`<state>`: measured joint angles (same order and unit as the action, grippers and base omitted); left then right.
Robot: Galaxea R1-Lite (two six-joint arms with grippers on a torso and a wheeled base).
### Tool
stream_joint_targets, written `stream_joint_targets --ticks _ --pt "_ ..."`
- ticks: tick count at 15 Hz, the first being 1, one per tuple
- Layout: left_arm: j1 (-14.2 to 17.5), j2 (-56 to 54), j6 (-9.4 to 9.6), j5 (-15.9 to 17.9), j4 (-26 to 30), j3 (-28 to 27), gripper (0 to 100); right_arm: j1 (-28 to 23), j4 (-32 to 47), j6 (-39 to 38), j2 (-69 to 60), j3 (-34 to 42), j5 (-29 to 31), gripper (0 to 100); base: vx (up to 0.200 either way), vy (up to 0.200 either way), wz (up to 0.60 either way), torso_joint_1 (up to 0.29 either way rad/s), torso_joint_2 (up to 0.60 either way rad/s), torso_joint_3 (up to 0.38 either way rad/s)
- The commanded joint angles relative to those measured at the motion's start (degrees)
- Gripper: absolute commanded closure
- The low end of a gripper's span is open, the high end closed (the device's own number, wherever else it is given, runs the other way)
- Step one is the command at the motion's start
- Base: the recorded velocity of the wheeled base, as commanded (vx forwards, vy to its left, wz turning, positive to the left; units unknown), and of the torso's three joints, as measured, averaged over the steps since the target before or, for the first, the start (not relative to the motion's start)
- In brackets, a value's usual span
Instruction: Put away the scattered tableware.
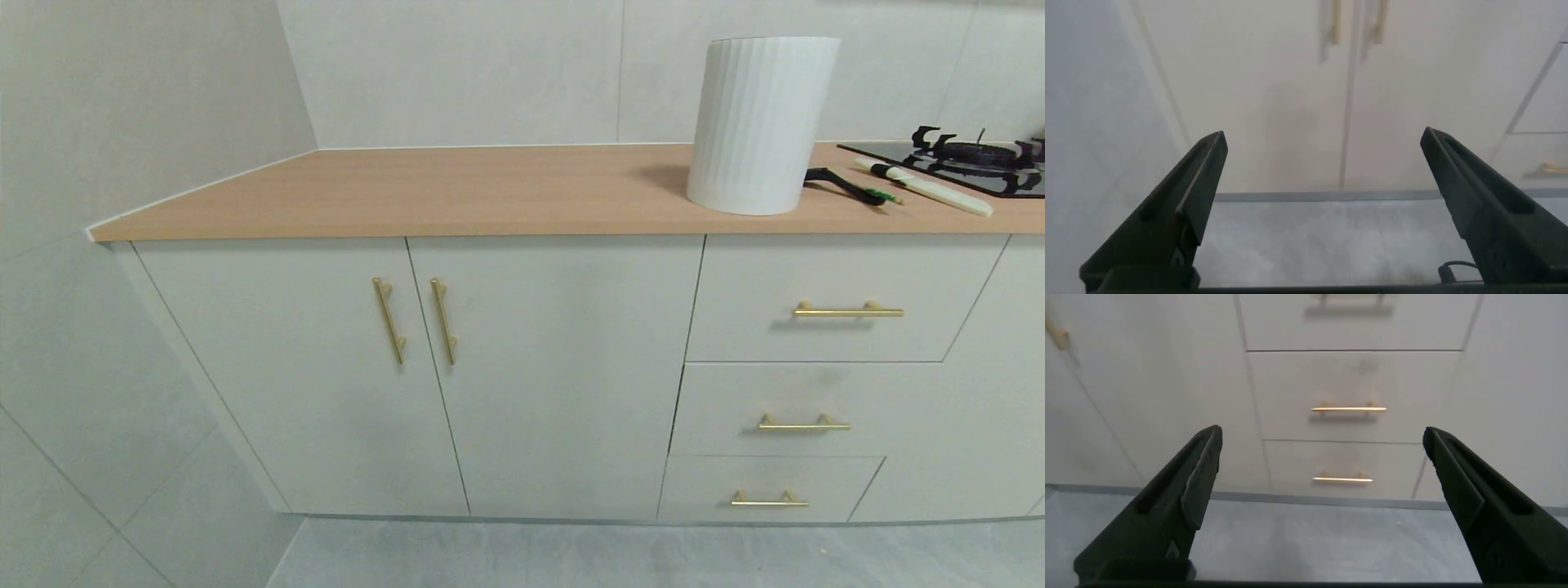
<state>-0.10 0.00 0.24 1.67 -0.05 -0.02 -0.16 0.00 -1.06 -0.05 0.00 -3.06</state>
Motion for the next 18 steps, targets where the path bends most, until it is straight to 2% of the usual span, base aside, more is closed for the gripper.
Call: stream_joint_targets --ticks 1,3,15,16,17,18 --pt "0.0 0.1 0.02 0.0 0.0 0.0 0 0.0 0.0 0.0 0.0 0.0 0.0 0 0.000 -0.200 0.00 0.002 0.00 0.002" --pt "0.0 0.1 0.02 0.0 0.0 0.0 0 0.0 0.0 0.0 0.1 0.0 0.0 0 0.000 -0.200 0.00 -0.005 0.00 0.002" --pt "0.0 0.1 0.11 0.0 0.0 0.0 0 0.0 -0.2 0.6 0.0 0.0 0.1 0 0.000 0.000 0.00 0.000 0.00 0.000" --pt "0.0 0.1 0.11 0.0 0.0 0.0 0 0.1 -0.7 -0.4 0.1 -2.5 -0.2 0 0.000 0.000 0.00 0.000 0.00 0.000" --pt "0.0 0.1 0.11 0.0 0.0 0.0 0 0.6 -0.3 -5.0 2.5 -9.1 -0.3 0 0.000 0.000 0.00 0.000 0.00 0.000" --pt "0.0 0.1 0.11 0.0 0.0 0.0 0 2.4 0.8 -7.3 8.5 -11.7 -0.6 0 0.000 0.000 0.00 0.000 0.00 0.000"
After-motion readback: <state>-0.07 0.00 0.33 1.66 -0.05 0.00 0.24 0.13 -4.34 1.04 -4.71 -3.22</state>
